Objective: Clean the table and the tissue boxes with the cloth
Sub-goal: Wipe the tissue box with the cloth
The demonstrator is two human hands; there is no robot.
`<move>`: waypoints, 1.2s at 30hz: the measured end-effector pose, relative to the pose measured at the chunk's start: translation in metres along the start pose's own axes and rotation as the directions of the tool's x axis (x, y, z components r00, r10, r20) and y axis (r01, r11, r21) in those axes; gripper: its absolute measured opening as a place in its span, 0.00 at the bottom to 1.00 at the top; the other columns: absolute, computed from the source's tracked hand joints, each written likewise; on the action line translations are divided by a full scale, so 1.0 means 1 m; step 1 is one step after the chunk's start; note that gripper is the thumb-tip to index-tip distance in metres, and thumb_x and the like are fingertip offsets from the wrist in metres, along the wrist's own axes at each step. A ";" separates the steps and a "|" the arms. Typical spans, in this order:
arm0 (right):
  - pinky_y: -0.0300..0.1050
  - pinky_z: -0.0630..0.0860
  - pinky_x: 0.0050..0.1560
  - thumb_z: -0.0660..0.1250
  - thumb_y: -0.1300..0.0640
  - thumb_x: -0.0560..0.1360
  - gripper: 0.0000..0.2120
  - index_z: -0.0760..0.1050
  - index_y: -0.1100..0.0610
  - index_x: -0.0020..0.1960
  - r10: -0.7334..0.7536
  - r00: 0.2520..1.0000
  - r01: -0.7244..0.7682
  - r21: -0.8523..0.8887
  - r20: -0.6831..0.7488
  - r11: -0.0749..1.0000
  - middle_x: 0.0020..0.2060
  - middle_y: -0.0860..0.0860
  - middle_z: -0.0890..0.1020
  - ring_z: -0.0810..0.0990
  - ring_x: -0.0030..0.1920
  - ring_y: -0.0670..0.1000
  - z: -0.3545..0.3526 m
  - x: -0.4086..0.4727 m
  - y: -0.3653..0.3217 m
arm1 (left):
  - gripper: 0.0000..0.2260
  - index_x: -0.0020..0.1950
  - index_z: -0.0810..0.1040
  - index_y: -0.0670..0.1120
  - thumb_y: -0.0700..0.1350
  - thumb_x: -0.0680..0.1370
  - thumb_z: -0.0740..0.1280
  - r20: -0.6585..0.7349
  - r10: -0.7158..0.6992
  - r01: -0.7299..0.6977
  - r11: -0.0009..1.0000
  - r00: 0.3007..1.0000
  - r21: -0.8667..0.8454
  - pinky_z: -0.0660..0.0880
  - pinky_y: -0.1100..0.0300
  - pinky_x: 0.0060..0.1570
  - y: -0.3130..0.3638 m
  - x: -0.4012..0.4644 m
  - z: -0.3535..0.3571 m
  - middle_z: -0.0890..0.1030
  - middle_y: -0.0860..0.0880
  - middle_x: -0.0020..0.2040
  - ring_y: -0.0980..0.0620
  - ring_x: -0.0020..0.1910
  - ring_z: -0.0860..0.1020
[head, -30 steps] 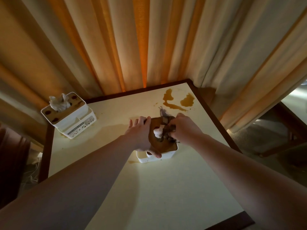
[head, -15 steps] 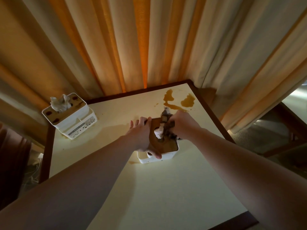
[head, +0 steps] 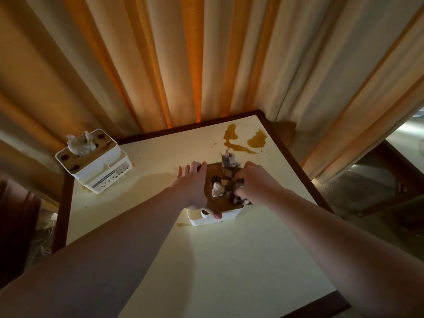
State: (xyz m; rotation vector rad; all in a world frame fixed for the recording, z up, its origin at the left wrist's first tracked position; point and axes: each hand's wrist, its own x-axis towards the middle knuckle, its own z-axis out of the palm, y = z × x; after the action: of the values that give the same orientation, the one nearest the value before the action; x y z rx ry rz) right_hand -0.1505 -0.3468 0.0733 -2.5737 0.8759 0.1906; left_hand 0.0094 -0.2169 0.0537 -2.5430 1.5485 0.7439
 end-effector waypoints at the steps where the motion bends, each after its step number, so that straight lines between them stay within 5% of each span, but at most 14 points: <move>1: 0.38 0.70 0.41 0.73 0.56 0.77 0.06 0.84 0.54 0.54 -0.008 1.000 0.008 -0.009 0.021 1.000 0.50 0.51 0.73 0.73 0.41 0.45 0.002 -0.008 0.002 | 0.79 0.84 0.39 0.48 0.83 0.46 0.72 0.000 0.001 -0.001 1.000 1.000 -0.005 0.51 0.37 0.80 0.001 -0.001 0.000 0.53 0.47 0.79 0.37 0.77 0.55; 6: 0.39 0.75 0.43 0.75 0.52 0.77 0.15 0.83 0.51 0.62 0.034 0.998 -0.036 0.051 0.044 0.998 0.54 0.50 0.72 0.77 0.46 0.49 0.013 -0.028 0.011 | 0.78 0.84 0.39 0.47 0.81 0.48 0.74 -0.002 0.007 -0.008 1.000 1.000 -0.024 0.51 0.37 0.80 0.001 -0.002 -0.001 0.52 0.47 0.80 0.38 0.78 0.54; 10: 0.37 0.74 0.44 0.69 0.54 0.80 0.04 0.83 0.51 0.52 0.010 0.997 -0.009 0.016 -0.070 1.000 0.53 0.52 0.75 0.76 0.42 0.47 0.014 -0.005 0.005 | 0.77 0.84 0.40 0.48 0.80 0.48 0.75 -0.011 0.011 -0.011 0.999 1.000 -0.033 0.54 0.39 0.79 0.000 -0.002 0.000 0.53 0.48 0.79 0.39 0.77 0.55; 13: 0.42 0.75 0.47 0.67 0.56 0.81 0.06 0.83 0.53 0.52 0.016 0.987 -0.011 0.029 -0.160 1.000 0.50 0.52 0.74 0.77 0.44 0.50 0.011 0.023 0.001 | 0.77 0.84 0.42 0.49 0.80 0.48 0.76 -0.026 0.013 -0.014 0.999 1.000 -0.034 0.57 0.40 0.79 -0.002 -0.001 0.001 0.54 0.48 0.78 0.40 0.75 0.57; 19: 0.44 0.72 0.37 0.67 0.51 0.80 0.10 0.84 0.53 0.45 0.087 0.969 -0.020 0.275 -0.232 0.961 0.39 0.51 0.82 0.81 0.43 0.53 0.005 0.051 0.015 | 0.77 0.84 0.43 0.51 0.81 0.45 0.74 -0.035 0.003 -0.003 1.000 0.999 -0.019 0.61 0.43 0.77 -0.002 0.000 0.001 0.55 0.50 0.77 0.41 0.74 0.59; 24: 0.43 0.77 0.48 0.69 0.49 0.80 0.10 0.81 0.47 0.61 0.232 0.948 -0.074 0.560 -0.216 0.825 0.49 0.44 0.84 0.81 0.50 0.48 0.014 0.040 0.050 | 0.76 0.84 0.39 0.49 0.80 0.49 0.74 -0.008 -0.011 0.011 0.999 1.000 0.044 0.47 0.37 0.80 0.004 -0.002 -0.004 0.48 0.49 0.82 0.39 0.80 0.48; 28: 0.43 0.79 0.50 0.69 0.52 0.79 0.11 0.82 0.47 0.60 0.243 0.961 -0.085 0.691 -0.135 0.717 0.49 0.43 0.85 0.83 0.52 0.47 0.030 0.033 0.075 | 0.77 0.83 0.36 0.48 0.82 0.50 0.72 0.004 0.026 -0.026 0.993 1.000 0.113 0.36 0.41 0.78 0.017 0.005 -0.007 0.39 0.48 0.84 0.42 0.82 0.39; 31: 0.47 0.81 0.53 0.69 0.56 0.78 0.10 0.83 0.47 0.58 0.261 0.962 -0.100 0.780 -0.083 0.618 0.48 0.44 0.86 0.84 0.51 0.48 0.040 0.034 0.082 | 0.76 0.83 0.36 0.47 0.80 0.52 0.74 0.029 0.068 -0.072 0.984 0.997 0.164 0.40 0.43 0.79 0.033 0.012 -0.011 0.39 0.49 0.84 0.43 0.82 0.39; 36: 0.50 0.83 0.59 0.72 0.56 0.77 0.14 0.83 0.49 0.63 0.249 0.968 -0.109 0.862 -0.021 0.494 0.52 0.45 0.85 0.83 0.55 0.49 0.047 0.050 0.088 | 0.75 0.84 0.41 0.50 0.78 0.49 0.77 0.056 0.022 -0.034 0.976 0.998 0.217 0.61 0.47 0.77 0.049 0.019 -0.015 0.51 0.50 0.80 0.45 0.79 0.53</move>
State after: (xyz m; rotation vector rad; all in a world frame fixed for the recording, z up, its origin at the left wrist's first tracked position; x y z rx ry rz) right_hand -0.1644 -0.4173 -0.0114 -1.5433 0.9613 -0.3244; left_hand -0.0197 -0.2610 0.0677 -2.3303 1.5575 0.6015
